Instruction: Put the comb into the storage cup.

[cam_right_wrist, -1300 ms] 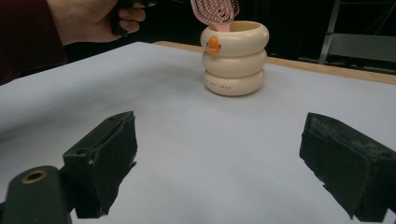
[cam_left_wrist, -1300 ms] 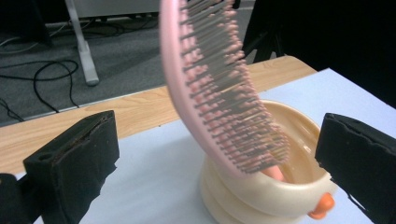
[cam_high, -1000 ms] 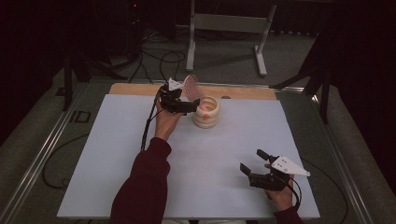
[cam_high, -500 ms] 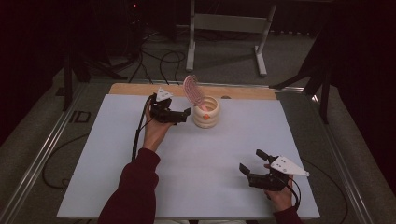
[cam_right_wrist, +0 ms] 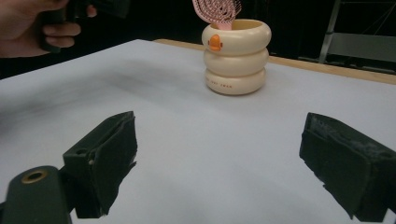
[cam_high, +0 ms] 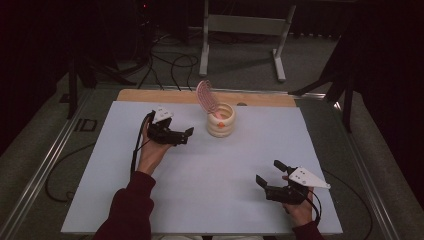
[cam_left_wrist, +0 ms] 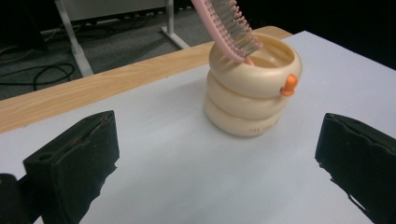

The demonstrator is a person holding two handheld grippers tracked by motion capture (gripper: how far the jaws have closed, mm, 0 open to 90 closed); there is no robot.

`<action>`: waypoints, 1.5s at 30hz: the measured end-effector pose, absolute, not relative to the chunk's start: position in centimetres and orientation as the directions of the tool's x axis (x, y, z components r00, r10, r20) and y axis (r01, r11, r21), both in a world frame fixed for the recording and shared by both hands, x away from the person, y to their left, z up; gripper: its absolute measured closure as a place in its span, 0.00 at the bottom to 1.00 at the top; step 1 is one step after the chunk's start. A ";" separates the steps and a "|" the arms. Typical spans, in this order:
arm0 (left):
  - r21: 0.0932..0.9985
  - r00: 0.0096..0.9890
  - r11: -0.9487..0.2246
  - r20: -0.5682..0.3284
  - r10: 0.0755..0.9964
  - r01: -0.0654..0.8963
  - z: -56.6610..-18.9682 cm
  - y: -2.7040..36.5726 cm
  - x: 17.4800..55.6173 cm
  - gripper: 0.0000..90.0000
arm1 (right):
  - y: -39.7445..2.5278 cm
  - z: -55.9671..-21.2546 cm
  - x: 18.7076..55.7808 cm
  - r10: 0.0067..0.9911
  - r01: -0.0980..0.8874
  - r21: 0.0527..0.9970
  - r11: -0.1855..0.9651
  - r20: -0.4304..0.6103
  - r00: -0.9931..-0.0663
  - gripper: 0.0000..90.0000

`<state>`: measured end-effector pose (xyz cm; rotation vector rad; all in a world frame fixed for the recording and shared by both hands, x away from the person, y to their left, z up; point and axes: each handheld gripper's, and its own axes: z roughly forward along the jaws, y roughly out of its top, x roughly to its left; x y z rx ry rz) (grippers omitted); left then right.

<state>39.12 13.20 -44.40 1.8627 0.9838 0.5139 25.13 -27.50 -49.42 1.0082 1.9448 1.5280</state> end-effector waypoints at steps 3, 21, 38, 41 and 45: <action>0.879 0.592 -0.247 -0.048 0.805 0.407 -44.5 13.5 38.6 0.00 | -27.5 -49.4 25.1 0.779 0.261 0.959 0.112 0.079 -0.621 0.12; 0.900 0.565 -0.227 -0.024 0.825 0.371 -46.2 18.2 32.4 0.00 | -27.3 -49.5 25.2 0.777 0.259 0.959 0.113 0.077 -0.625 0.12; 0.909 0.549 -0.217 -0.016 0.835 0.356 -48.2 20.5 29.0 0.00 | -26.8 -49.4 25.6 0.783 0.251 0.956 0.152 0.039 -0.621 0.12; 0.914 0.550 -0.223 0.000 0.835 0.338 -48.4 20.7 28.1 0.00 | -26.4 -49.4 25.8 0.777 0.247 0.953 0.173 0.022 -0.629 0.12; 0.923 0.543 -0.209 -0.001 0.840 0.324 -48.5 21.3 27.2 0.00 | -26.1 -49.3 26.0 0.776 0.245 0.952 0.182 0.014 -0.630 0.12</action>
